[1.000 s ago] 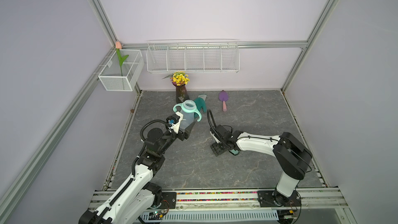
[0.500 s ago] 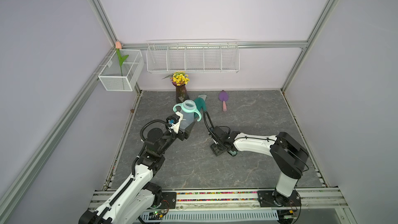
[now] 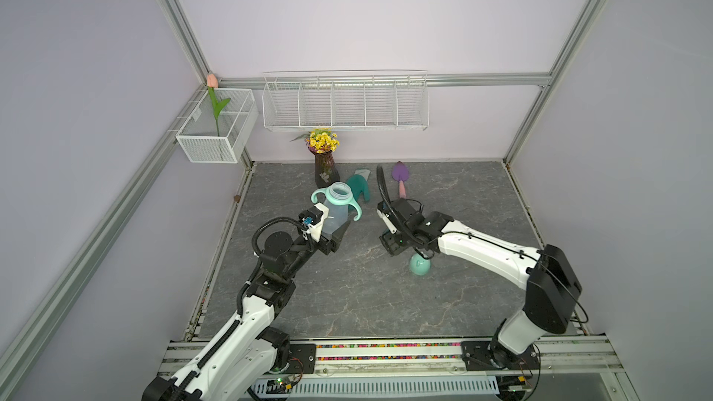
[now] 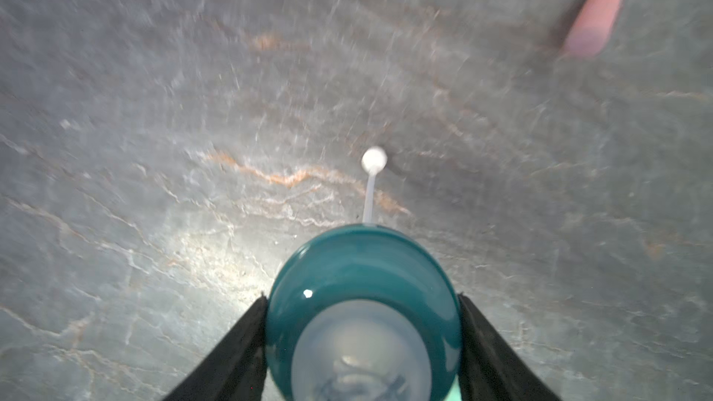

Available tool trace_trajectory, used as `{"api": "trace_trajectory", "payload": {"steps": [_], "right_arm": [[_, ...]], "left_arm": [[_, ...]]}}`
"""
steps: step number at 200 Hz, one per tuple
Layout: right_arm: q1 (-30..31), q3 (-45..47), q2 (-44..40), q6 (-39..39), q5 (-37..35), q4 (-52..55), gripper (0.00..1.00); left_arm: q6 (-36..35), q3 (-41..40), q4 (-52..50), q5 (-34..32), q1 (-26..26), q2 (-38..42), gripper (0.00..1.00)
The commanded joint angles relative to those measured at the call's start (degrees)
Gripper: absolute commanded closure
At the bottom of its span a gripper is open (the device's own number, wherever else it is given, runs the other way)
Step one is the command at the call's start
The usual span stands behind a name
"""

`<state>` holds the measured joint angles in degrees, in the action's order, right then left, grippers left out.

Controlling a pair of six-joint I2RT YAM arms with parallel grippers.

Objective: Assemble the baby bottles
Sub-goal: Pick up the nipple from the center of the board, then close the nipple on the baby bottle.

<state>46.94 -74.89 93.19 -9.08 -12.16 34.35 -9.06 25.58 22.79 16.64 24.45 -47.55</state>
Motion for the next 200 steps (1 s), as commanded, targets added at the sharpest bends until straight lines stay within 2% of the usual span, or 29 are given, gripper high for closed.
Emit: {"api": "trace_trajectory", "payload": {"steps": [1,54,141,200], "right_arm": [[-2.95,-2.93,-2.37,3.55,3.4,3.83,0.52],[-5.1,-18.29,0.34,9.68,5.42,12.89,0.53],[-5.09,-38.04,3.04,14.51,3.34,22.93,0.53],[-4.4,-45.54,1.54,15.67,5.54,25.2,0.53]], "left_arm": [[-0.58,-1.05,4.54,4.45,0.06,0.43,1.0],[-2.62,-1.32,6.41,11.39,0.12,-3.31,1.0],[-7.09,-1.91,2.01,11.18,0.1,-4.42,1.0],[-7.73,-3.13,3.84,12.25,0.14,-7.81,1.0]]}}
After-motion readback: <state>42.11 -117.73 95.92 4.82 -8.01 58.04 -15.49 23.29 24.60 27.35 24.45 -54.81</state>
